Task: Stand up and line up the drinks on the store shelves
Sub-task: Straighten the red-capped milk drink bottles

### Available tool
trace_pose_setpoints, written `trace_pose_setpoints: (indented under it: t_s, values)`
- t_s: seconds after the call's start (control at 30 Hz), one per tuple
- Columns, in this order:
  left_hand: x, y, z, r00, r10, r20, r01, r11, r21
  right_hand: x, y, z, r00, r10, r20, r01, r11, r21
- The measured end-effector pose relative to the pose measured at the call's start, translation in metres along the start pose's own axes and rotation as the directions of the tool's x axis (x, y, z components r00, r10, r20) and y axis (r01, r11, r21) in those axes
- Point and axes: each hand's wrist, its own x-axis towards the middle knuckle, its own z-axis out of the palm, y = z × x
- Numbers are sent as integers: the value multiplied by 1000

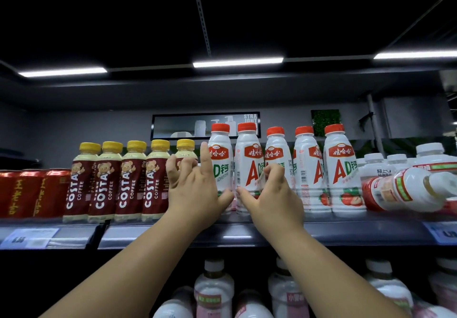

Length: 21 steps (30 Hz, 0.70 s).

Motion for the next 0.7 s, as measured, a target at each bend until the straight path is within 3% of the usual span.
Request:
trace_pose_setpoints:
  t_s: [0.17, 0.37, 0.47, 0.7]
  values:
    - [-2, -9, -6, 999, 51, -4, -51, 995, 89, 14, -4, -7, 994, 55, 96, -46, 995, -90]
    - [5, -12, -7, 996, 86, 38, -89, 993, 74, 37, -8, -26, 978, 58, 198, -32, 991, -132]
    - [11, -16, -11, 993, 106, 56, -110, 991, 70, 55, -8, -40, 983, 8, 185, 22, 987, -159]
    - [50, -18, -29, 988, 150, 38, -154, 982, 105, 106, -23, -54, 949, -178, 261, 177, 984, 27]
